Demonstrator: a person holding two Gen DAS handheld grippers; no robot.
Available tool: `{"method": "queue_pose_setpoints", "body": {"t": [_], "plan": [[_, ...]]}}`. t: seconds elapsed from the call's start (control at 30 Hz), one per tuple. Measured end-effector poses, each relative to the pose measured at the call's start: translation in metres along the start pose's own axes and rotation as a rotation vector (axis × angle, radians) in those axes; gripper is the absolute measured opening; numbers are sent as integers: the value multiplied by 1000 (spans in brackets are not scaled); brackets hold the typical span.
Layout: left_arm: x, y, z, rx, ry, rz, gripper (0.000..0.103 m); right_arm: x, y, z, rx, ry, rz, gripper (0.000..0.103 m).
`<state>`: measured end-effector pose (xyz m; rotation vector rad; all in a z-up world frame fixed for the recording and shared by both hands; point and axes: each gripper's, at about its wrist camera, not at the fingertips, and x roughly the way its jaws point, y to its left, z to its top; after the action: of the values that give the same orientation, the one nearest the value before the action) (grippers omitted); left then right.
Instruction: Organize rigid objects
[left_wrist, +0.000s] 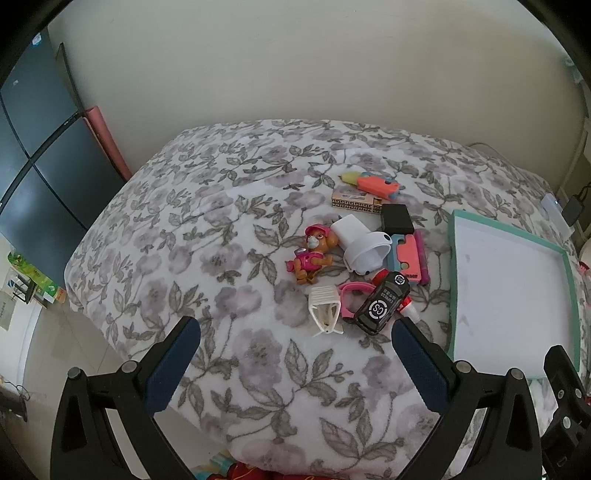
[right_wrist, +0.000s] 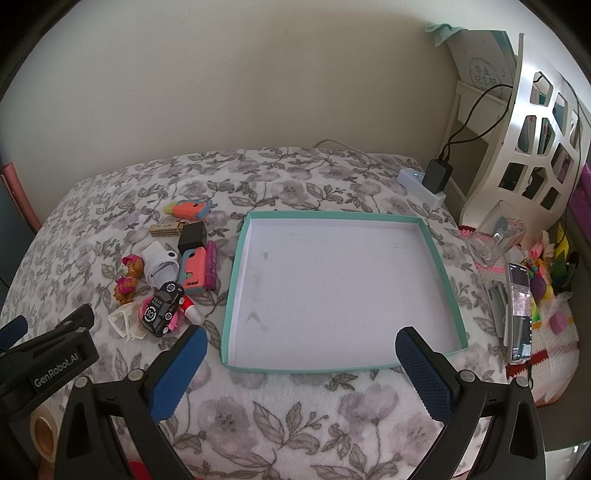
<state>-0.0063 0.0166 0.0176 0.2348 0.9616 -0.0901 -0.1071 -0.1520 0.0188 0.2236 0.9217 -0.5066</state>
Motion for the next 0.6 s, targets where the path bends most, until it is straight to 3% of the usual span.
{"method": "queue_pose_setpoints", "body": {"t": [0.6], "plan": [[0, 1, 0, 0, 0, 5, 103, 0, 0, 0, -1, 0, -2, 103]]}}
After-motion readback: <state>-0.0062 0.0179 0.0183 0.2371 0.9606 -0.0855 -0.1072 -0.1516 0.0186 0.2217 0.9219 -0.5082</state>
